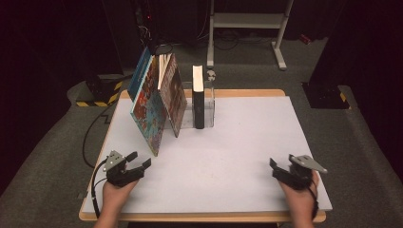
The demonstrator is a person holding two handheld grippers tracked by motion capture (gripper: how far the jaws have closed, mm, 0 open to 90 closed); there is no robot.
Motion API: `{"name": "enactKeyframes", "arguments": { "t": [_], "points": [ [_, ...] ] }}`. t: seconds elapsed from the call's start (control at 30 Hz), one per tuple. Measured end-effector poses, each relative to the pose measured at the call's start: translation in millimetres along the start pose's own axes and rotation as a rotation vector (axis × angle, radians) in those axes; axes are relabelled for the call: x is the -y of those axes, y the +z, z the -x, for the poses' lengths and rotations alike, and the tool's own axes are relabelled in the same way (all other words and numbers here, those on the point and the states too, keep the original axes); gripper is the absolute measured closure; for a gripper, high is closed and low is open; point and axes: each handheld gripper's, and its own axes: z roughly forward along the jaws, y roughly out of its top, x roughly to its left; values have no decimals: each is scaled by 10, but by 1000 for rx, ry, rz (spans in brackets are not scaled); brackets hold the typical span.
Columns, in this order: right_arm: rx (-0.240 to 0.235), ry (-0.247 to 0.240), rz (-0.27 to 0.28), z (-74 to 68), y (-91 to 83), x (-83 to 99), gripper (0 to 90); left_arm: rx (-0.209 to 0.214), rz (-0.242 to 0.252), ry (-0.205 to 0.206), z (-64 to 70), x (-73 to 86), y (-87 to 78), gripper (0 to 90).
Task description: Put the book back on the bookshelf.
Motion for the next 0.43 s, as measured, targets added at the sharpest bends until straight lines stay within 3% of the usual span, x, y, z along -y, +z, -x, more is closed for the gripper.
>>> {"name": "enactKeyframes", "arguments": {
  "t": [0.1, 0.2, 0.43],
  "points": [
    [68, 4, -21, 232, -98, 46, 207, -25, 7, -4, -24, 0, -23, 250],
    [69, 37, -9, 329, -116, 59, 212, -41, 2, -14, -33, 6, -26, 223],
    [31, 32, -10, 264, -43, 39, 204, -58, -1, -10, -48, 24, -55, 192]
  ]
}}
